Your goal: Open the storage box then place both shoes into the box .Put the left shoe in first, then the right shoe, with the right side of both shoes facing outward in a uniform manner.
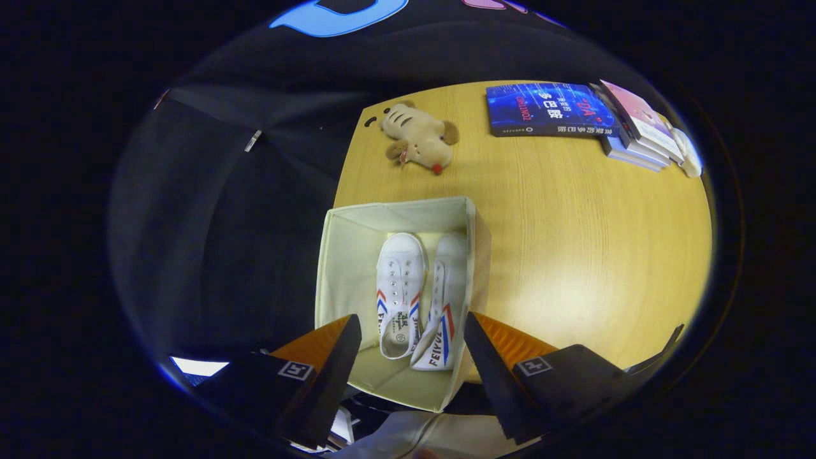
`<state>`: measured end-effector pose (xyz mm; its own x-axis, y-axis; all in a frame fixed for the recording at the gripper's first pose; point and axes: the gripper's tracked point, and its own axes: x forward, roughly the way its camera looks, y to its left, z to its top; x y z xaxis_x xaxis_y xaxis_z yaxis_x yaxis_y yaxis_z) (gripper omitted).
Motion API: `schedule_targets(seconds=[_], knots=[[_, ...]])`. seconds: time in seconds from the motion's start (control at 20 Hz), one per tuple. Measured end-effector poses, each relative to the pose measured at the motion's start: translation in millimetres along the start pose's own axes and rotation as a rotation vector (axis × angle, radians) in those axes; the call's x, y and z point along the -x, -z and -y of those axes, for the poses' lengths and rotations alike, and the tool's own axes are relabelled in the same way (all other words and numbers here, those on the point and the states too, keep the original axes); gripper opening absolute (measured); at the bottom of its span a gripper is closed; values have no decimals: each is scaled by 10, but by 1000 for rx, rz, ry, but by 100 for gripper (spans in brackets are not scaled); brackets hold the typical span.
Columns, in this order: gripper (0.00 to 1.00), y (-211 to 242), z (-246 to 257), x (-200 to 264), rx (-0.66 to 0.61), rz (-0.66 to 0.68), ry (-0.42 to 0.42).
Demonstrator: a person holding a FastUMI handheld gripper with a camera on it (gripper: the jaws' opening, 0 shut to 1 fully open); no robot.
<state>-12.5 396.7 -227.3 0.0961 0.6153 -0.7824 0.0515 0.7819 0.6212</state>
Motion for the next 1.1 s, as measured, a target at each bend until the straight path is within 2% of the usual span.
schedule_targets(seconds=[0.25, 0.4, 0.75, 0.8, 1.1], knots=[[99, -22, 48, 128, 4, 77, -11], [99, -209, 117, 300, 37, 213, -4], [99, -636, 728, 882, 99, 473, 156], [99, -538, 739, 1029, 109, 502, 181], [99, -825, 1272, 1733, 210, 695, 333]])
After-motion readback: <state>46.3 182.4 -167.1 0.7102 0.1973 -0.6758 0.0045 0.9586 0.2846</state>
